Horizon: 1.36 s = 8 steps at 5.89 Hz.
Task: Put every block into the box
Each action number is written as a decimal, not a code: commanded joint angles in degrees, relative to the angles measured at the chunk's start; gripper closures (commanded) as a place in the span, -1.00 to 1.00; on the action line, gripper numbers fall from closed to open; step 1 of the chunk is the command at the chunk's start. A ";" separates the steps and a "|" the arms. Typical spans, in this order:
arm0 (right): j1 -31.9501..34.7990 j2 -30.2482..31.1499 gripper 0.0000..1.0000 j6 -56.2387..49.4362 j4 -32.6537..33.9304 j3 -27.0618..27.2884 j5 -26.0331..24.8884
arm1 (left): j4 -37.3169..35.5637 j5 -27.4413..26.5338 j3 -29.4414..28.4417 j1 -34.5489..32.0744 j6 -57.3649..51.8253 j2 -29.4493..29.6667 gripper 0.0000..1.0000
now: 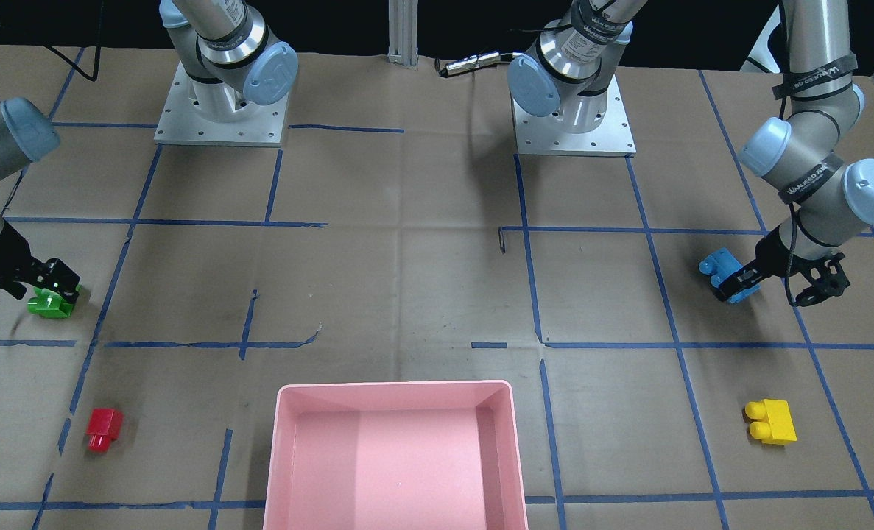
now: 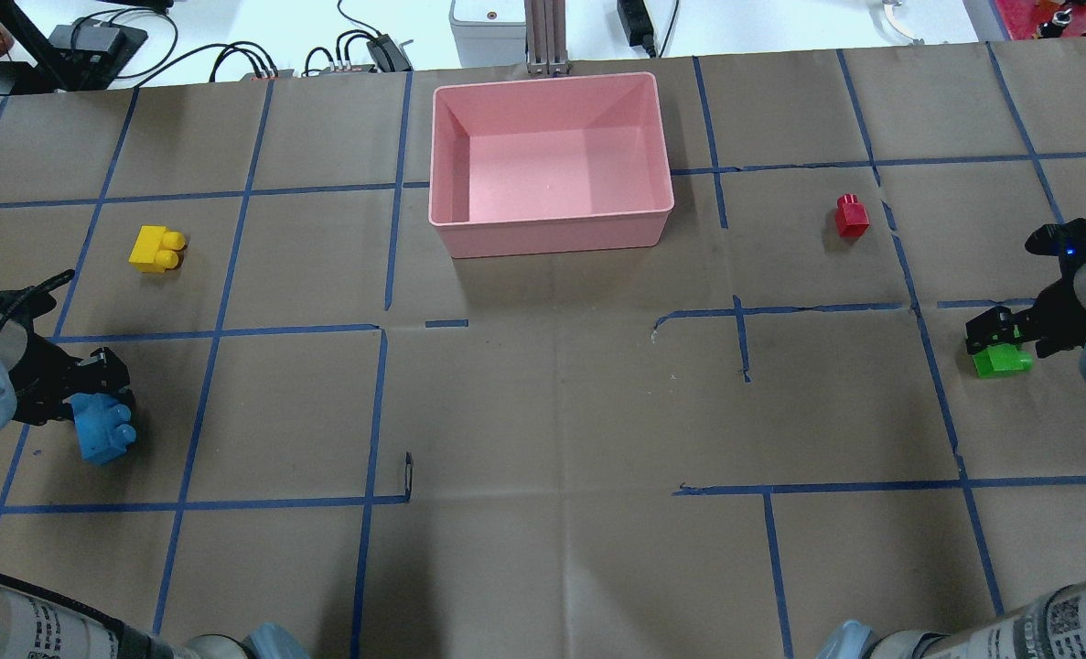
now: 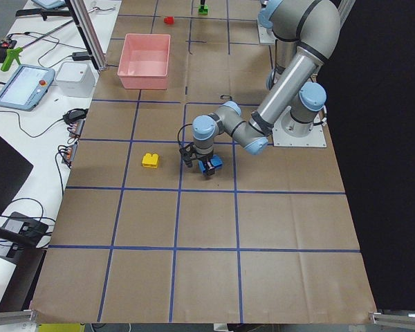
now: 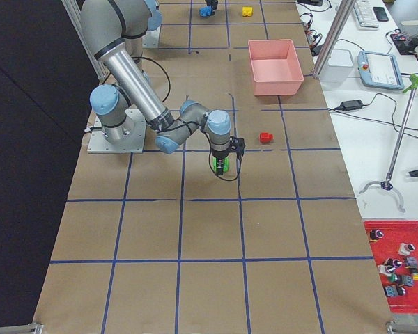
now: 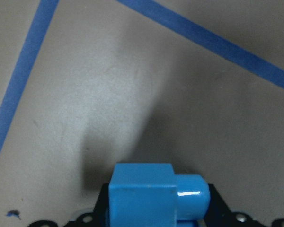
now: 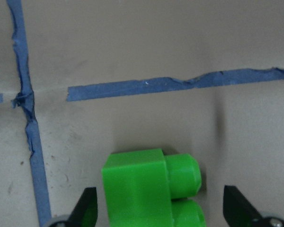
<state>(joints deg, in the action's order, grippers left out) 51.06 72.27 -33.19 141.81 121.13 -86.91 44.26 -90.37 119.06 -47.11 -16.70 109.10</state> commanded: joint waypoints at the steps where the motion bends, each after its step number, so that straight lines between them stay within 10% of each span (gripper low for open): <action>1: 0.09 0.33 0.47 0.23 -0.66 0.07 -0.19 | 0.21 -0.68 -0.40 0.00 0.00 -0.03 0.49; 2: 0.09 0.76 0.87 0.14 -0.66 0.16 0.07 | 2.13 -0.68 -0.75 0.00 0.09 -0.73 0.65; 5: 3.83 14.31 0.95 -0.14 -18.65 -8.75 1.29 | 22.88 -0.42 -18.16 -0.61 0.62 -3.98 0.73; 8: 31.29 9.78 0.94 10.38 -28.44 -28.17 6.10 | 35.09 0.02 -36.49 -7.53 -3.06 -1.62 0.73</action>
<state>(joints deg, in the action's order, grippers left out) 73.30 85.54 -26.48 114.30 98.76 -83.26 76.85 -90.57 87.15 -52.10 -18.47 106.66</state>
